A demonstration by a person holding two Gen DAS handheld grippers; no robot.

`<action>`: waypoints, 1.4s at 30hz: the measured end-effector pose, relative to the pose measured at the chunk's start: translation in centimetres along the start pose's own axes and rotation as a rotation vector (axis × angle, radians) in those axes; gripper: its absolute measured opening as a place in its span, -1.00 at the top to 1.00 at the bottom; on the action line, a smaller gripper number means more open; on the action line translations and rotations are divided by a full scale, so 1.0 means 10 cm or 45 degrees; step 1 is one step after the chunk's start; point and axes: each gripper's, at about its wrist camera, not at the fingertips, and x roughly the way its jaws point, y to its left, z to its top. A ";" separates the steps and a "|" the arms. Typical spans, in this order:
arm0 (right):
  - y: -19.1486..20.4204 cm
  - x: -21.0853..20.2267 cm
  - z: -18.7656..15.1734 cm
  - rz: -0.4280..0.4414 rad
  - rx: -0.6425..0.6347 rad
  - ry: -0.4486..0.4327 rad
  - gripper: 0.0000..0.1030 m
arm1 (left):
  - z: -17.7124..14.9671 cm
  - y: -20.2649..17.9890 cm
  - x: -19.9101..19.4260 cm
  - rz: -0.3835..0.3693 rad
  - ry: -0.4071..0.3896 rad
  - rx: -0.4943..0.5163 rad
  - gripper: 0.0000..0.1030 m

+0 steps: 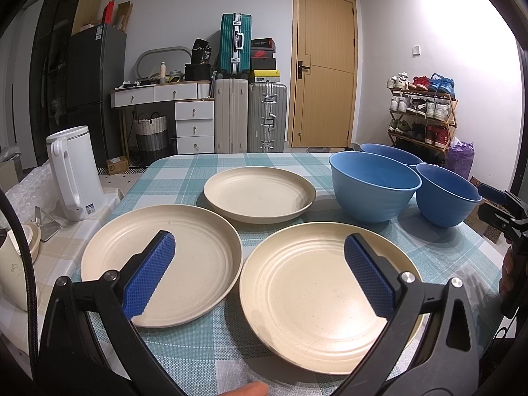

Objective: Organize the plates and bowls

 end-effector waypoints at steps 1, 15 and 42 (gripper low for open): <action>0.00 0.00 0.00 0.000 0.000 0.000 -1.00 | 0.00 0.01 0.00 -0.001 -0.001 -0.001 -0.99; 0.00 0.00 0.00 -0.001 0.000 0.000 -1.00 | 0.00 0.00 0.00 0.002 0.000 0.001 -0.99; 0.07 0.12 0.13 -0.053 0.005 0.075 -1.00 | 0.05 0.26 -0.19 0.051 0.016 -0.078 -0.99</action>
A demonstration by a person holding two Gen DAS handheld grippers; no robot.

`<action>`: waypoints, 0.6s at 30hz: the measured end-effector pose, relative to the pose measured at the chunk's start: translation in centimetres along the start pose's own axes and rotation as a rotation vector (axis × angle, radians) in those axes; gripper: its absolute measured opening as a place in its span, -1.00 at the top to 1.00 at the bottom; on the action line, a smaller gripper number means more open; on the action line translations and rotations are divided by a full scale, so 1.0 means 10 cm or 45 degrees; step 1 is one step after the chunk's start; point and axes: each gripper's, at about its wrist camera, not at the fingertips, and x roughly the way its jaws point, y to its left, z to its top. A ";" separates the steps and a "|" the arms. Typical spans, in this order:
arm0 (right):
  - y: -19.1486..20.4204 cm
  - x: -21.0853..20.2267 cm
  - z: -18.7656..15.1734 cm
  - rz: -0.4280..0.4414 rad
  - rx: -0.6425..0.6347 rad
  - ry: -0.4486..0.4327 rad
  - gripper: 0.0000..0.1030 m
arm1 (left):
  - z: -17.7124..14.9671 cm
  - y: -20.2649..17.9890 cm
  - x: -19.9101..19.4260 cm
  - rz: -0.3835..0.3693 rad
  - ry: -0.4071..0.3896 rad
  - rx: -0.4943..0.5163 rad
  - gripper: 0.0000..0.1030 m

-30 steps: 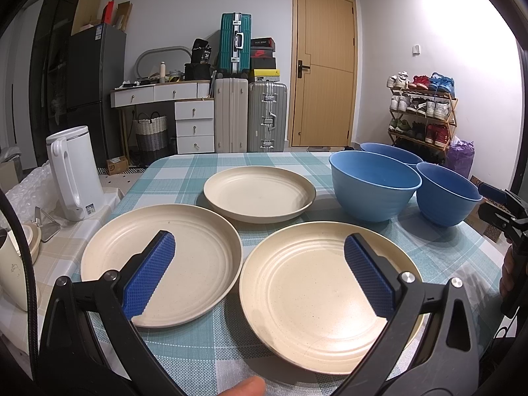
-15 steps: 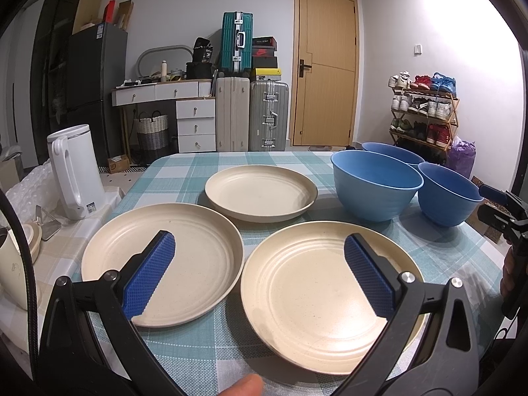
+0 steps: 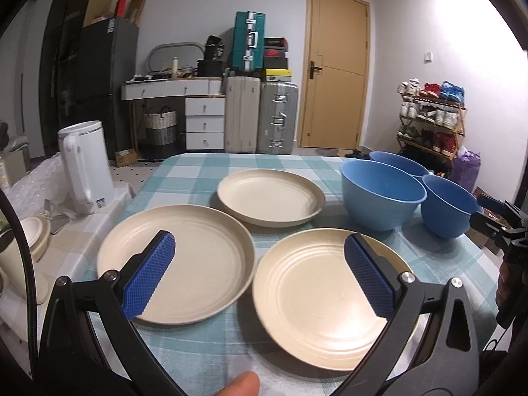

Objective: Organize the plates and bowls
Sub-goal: 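Move the left tool to a cream plate rim while the right tool approaches another plate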

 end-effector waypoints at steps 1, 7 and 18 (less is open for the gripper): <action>0.01 0.00 0.03 -0.007 0.003 -0.003 -1.00 | 0.03 0.01 -0.03 0.009 0.001 -0.011 -0.99; 0.05 0.08 0.24 0.018 0.063 0.040 -1.00 | 0.17 0.25 -0.17 0.060 0.030 -0.094 -0.99; 0.35 0.31 0.61 0.114 0.090 0.126 -0.99 | 0.20 0.73 -0.11 0.201 0.152 -0.236 -0.99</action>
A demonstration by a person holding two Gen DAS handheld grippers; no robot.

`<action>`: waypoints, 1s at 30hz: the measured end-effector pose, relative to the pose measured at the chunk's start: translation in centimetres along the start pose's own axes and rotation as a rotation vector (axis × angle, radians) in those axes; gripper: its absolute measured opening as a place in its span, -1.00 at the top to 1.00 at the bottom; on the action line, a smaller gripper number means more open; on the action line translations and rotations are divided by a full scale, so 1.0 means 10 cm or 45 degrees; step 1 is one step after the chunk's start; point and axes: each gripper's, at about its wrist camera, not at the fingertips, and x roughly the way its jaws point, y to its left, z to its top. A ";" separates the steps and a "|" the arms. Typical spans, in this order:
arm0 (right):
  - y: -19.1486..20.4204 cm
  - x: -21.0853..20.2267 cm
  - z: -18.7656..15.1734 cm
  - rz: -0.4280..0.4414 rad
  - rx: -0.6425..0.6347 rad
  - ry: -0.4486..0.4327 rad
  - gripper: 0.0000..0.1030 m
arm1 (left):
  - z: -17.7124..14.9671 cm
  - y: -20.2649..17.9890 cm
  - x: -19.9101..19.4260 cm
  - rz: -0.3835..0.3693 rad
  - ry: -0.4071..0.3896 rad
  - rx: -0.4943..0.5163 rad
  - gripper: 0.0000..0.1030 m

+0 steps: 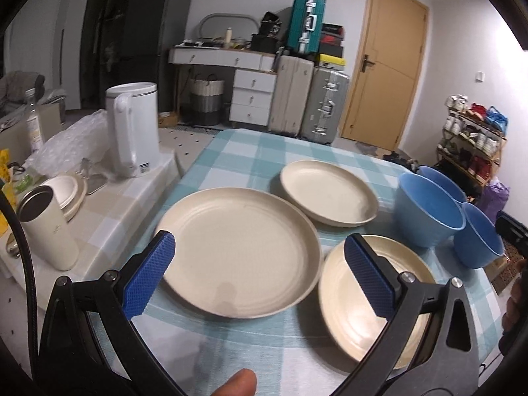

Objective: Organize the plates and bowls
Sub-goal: 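Move the left tool to a cream plate rim while the right tool approaches another plate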

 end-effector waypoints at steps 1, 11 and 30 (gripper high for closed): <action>0.04 0.02 0.03 0.007 -0.003 0.005 -0.99 | 0.00 0.01 0.02 0.014 0.010 -0.005 -0.99; 0.44 0.35 0.33 0.077 -0.068 0.080 -0.99 | -0.01 0.25 0.26 0.092 0.104 -0.060 -0.99; 1.07 1.44 0.37 0.223 -0.204 0.315 -0.99 | -0.17 0.83 0.80 0.170 0.280 -0.233 -0.99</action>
